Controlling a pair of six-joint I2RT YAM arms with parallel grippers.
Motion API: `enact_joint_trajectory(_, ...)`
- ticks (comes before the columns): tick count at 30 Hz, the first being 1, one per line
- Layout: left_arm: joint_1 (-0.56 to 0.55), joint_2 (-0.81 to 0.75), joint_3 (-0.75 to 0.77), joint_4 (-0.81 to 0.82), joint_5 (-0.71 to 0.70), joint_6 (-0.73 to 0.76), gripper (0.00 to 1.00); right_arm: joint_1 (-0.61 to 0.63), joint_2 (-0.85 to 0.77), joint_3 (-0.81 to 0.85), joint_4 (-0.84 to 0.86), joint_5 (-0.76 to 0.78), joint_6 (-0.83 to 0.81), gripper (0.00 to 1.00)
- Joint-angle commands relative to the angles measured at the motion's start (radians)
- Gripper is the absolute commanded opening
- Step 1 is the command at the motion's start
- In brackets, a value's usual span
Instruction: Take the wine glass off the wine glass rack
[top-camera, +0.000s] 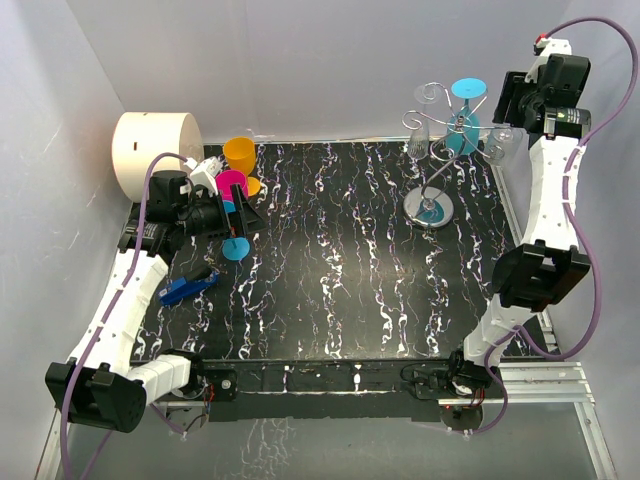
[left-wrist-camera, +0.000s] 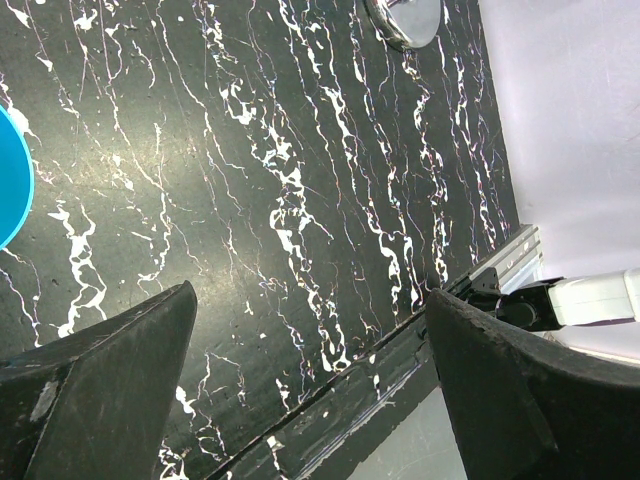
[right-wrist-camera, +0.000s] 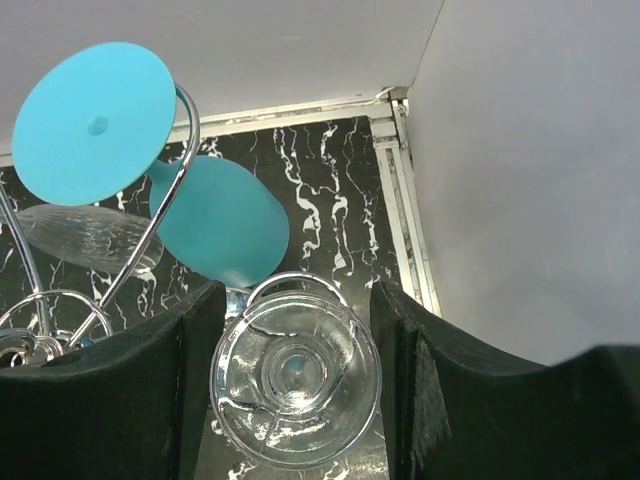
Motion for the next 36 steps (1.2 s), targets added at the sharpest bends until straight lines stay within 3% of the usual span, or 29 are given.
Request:
enact_joint_trajectory(1,0.001,-0.027,0.019,0.002,0.011,0.012,0.97,-0.004,-0.073,0.005,0.097,-0.034,-0.002,0.22)
enact_joint_trajectory(36,0.001,-0.033,0.009,-0.002,0.009,0.018,0.97,0.006,-0.09,0.015,0.124,-0.138,-0.06,0.19)
